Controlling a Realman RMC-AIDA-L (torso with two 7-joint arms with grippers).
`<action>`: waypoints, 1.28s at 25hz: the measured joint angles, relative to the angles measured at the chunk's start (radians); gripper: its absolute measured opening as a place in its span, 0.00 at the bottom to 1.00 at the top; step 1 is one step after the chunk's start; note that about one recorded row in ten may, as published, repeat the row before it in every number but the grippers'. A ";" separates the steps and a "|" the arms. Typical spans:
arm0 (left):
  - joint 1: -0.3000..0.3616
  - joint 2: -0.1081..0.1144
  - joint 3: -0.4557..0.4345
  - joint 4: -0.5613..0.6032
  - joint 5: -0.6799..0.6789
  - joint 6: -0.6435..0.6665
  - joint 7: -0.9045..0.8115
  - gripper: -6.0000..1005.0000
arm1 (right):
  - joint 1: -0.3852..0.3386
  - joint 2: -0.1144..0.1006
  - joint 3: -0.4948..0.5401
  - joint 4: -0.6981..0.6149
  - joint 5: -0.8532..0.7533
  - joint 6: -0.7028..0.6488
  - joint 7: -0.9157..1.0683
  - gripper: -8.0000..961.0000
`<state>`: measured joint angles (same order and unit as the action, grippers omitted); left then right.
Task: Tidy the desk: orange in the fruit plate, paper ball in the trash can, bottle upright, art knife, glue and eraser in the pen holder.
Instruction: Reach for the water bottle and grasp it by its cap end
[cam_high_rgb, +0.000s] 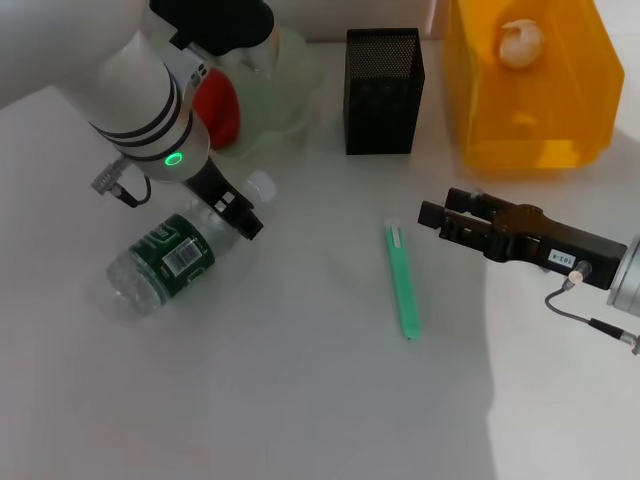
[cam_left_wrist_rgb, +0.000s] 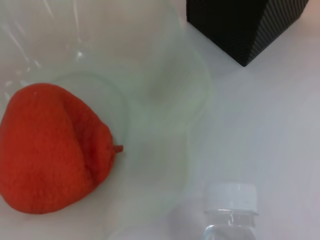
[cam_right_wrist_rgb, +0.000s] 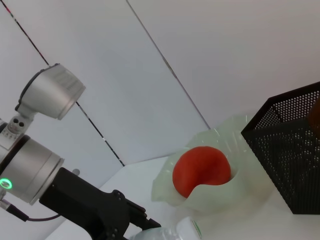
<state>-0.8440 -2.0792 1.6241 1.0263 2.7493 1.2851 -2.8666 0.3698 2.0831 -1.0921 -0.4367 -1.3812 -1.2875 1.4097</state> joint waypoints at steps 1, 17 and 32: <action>0.000 0.000 0.000 0.000 0.000 0.000 0.000 0.76 | 0.001 0.000 0.000 0.000 0.000 0.000 0.000 0.76; 0.045 0.001 0.034 0.114 0.050 0.025 0.010 0.69 | 0.009 0.000 0.002 0.020 0.012 0.000 0.003 0.76; 0.062 0.004 0.042 0.144 0.051 0.071 0.013 0.44 | 0.009 -0.002 0.002 0.024 0.013 0.002 0.003 0.76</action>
<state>-0.7824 -2.0754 1.6661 1.1707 2.7999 1.3559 -2.8536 0.3789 2.0815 -1.0906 -0.4130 -1.3682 -1.2855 1.4128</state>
